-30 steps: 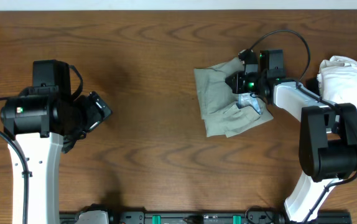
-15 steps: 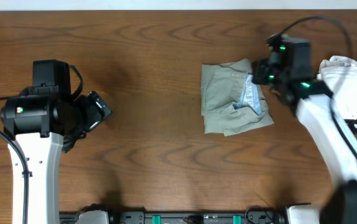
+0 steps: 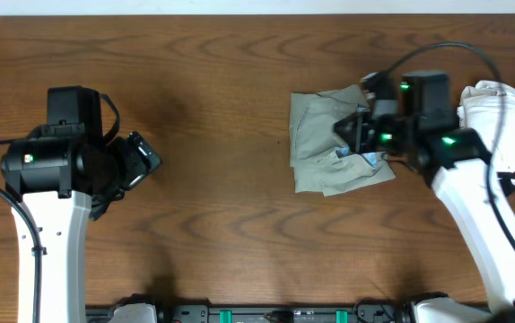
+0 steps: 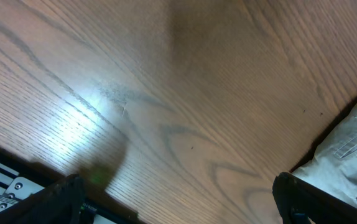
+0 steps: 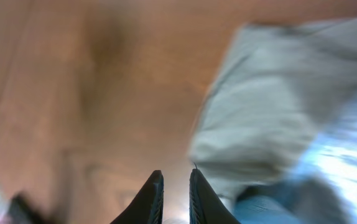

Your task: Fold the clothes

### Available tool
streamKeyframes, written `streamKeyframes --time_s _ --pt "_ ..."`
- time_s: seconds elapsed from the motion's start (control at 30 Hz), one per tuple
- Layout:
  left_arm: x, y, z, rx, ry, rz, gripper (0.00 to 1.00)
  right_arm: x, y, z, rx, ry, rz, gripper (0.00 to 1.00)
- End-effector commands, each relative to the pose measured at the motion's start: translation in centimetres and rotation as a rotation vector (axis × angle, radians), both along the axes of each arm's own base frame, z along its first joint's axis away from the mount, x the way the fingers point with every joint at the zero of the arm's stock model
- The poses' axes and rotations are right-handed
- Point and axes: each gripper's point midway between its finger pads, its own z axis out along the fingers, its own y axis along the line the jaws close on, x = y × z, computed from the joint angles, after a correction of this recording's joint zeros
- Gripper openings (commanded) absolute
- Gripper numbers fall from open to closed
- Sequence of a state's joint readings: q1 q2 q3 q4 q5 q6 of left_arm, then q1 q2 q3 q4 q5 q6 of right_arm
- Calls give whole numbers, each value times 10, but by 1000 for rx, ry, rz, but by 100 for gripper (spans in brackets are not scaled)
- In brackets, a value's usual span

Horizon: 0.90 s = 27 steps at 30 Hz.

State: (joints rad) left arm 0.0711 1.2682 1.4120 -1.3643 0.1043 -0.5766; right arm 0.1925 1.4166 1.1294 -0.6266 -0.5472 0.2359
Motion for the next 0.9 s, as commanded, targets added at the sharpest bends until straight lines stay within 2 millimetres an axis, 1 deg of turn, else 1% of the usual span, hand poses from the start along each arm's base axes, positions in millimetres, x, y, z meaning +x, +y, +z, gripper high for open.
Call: streamKeyframes --time_s 0.0,0.13,0.2,0.23,0.33,0.4,0.5,0.7,0.77,0.87 --pt "-1 3 -3 10 16 10 98 -21 41 -19 111 89 193 14" --pt "-4 3 -3 9 26 10 98 -24 59 -54 88 164 252 15" --pt "-4 3 -4 9 28 10 98 -22 61 -73 62 196 252 15" --pt "-4 3 -4 9 28 10 98 -21 59 -81 40 212 241 15" --pt "-5 3 -4 9 29 9 98 -16 42 -115 -79 271 177 16" --pt "-5 3 -4 9 29 9 98 -14 20 -141 -194 326 101 16" --pt "-5 3 -4 9 29 9 98 -13 -1 -166 -260 387 51 16" --pt "-4 3 -4 9 29 9 98 -11 -23 -198 -255 448 57 17" --pt "-4 3 -4 9 28 10 98 -10 -17 -204 -198 426 133 16" --pt "-4 3 -3 10 25 10 98 -9 -1 -205 -36 387 241 11"
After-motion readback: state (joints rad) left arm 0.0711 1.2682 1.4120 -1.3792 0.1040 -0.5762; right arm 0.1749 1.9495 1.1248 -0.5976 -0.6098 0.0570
